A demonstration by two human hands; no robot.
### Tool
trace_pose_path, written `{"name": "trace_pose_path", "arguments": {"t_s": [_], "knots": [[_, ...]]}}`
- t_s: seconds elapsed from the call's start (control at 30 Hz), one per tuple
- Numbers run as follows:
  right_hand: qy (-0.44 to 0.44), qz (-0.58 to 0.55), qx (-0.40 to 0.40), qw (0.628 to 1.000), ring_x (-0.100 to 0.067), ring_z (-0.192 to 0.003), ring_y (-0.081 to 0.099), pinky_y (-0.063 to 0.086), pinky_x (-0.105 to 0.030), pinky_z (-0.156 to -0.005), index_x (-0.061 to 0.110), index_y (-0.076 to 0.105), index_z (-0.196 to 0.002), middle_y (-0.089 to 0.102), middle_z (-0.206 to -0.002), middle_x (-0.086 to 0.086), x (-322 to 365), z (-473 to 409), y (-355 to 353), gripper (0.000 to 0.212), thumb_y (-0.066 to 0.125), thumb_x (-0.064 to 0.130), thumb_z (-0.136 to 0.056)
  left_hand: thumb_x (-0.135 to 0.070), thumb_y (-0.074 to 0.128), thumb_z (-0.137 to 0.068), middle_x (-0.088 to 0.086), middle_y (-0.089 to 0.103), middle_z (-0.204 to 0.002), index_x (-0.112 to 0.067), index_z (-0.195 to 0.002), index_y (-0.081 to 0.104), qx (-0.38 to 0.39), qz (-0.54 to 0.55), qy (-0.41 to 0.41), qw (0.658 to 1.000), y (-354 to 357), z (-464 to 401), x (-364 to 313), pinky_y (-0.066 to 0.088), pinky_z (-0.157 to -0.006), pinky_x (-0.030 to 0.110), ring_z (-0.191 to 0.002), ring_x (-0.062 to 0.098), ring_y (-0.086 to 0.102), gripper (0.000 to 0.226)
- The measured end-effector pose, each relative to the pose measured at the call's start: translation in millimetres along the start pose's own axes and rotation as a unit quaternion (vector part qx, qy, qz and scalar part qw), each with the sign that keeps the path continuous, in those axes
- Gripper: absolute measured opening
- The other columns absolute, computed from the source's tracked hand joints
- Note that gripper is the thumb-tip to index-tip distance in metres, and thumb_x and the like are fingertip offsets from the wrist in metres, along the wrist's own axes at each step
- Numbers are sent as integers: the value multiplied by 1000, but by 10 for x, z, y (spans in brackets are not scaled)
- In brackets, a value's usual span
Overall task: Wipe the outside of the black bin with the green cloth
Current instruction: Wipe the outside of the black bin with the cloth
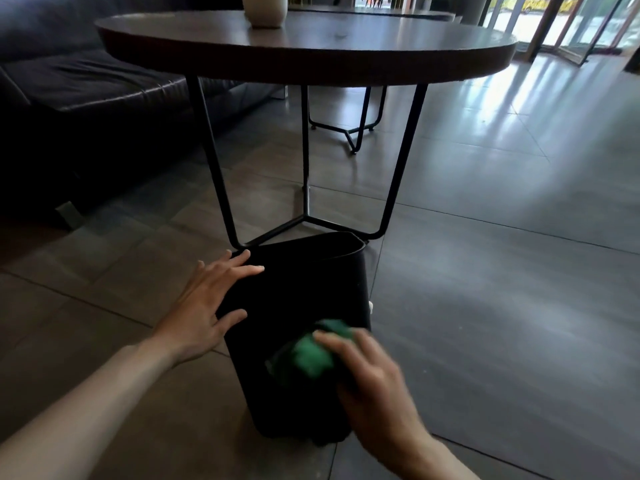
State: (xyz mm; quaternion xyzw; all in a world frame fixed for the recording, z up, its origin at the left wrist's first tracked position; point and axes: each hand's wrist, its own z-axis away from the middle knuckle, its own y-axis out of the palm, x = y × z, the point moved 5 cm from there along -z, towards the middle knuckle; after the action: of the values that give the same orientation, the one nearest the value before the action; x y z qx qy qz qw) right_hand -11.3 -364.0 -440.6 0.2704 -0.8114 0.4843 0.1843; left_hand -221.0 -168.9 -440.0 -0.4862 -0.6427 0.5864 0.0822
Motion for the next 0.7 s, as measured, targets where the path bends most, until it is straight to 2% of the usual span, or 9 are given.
{"name": "trace_pose_path", "arguments": {"t_s": [0.07, 0.17, 0.23, 0.3, 0.4, 0.5, 0.57, 0.63, 0.7], "knots": [[69, -104, -108, 986, -10, -107, 68, 56, -27, -91, 26, 69, -122, 70, -114, 6, 12, -121, -462, 49, 64, 6, -78, -13, 75, -87, -28, 17, -164, -52, -146, 32, 5, -6, -5, 1000, -40, 74, 93, 5, -126, 47, -157, 6, 7, 82], [171, -181, -243, 938, -1, -75, 61, 53, -19, -70, 33, 63, -92, 67, -84, 9, -180, -448, -1221, 19, 60, 33, -74, -8, 76, -86, -25, 16, -165, -53, -145, 30, 3, -15, -11, 1000, -127, 154, 187, 11, -127, 46, -157, 8, 9, 88], [219, -234, -287, 903, -7, -78, 66, 62, -28, -76, 33, 63, -91, 69, -89, 4, -401, -711, -1576, 15, 62, 33, -76, -7, 76, -85, -23, 19, -165, -51, -146, 30, -1, -22, -9, 1000, -158, 203, 201, 14, -127, 45, -156, 7, 12, 88], [251, -222, -280, 900, -10, -83, 71, 66, -43, -83, 32, 63, -96, 71, -95, 0, -611, -962, -1748, 19, 63, 25, -79, -8, 76, -86, -21, 22, -165, -47, -148, 31, -11, -30, 0, 999, -181, 241, 178, 18, -126, 45, -156, 7, 16, 87], [260, -118, -208, 936, -33, -99, 73, 62, -56, -90, 26, 65, -114, 73, -107, -11, -854, -1252, -1683, 38, 67, 9, -80, -7, 77, -85, -20, 27, -164, -41, -148, 35, -17, -43, 12, 999, -204, 266, 109, 25, -125, 47, -155, 10, 20, 83], [183, 9, -55, 982, -39, -116, 66, 54, -49, -103, 21, 70, -125, 69, -123, -12, -894, -1443, -1265, 54, 67, -11, -81, -6, 78, -84, -19, 31, -163, -37, -146, 41, -15, -55, 21, 998, -231, 306, 83, 29, -123, 48, -155, 11, 23, 79], [105, 48, 75, 991, -35, -124, 61, 49, -47, -110, 21, 73, -127, 64, -130, -8, -817, -1468, -903, 59, 64, -15, -81, -8, 77, -84, -22, 30, -162, -40, -144, 40, -10, -63, 18, 998, -266, 331, 94, 31, -121, 44, -155, 10, 22, 78], [55, 46, 180, 981, -23, -120, 61, 49, -31, -106, 28, 74, -126, 63, -127, 5, -689, -1400, -642, 61, 60, -11, -81, -10, 76, -86, -23, 29, -163, -42, -142, 40, -5, -71, 19, 997, -287, 369, 107, 35, -118, 41, -155, 8, 22, 74], [39, 44, 248, 967, -10, -109, 57, 42, -13, -93, 35, 72, -126, 56, -116, 22, -585, -1314, -549, 62, 56, 5, -74, -12, 75, -88, -18, 30, -163, -40, -142, 41, -2, -81, 22, 996, -304, 401, 124, 41, -114, 42, -155, 9, 22, 69]]}}
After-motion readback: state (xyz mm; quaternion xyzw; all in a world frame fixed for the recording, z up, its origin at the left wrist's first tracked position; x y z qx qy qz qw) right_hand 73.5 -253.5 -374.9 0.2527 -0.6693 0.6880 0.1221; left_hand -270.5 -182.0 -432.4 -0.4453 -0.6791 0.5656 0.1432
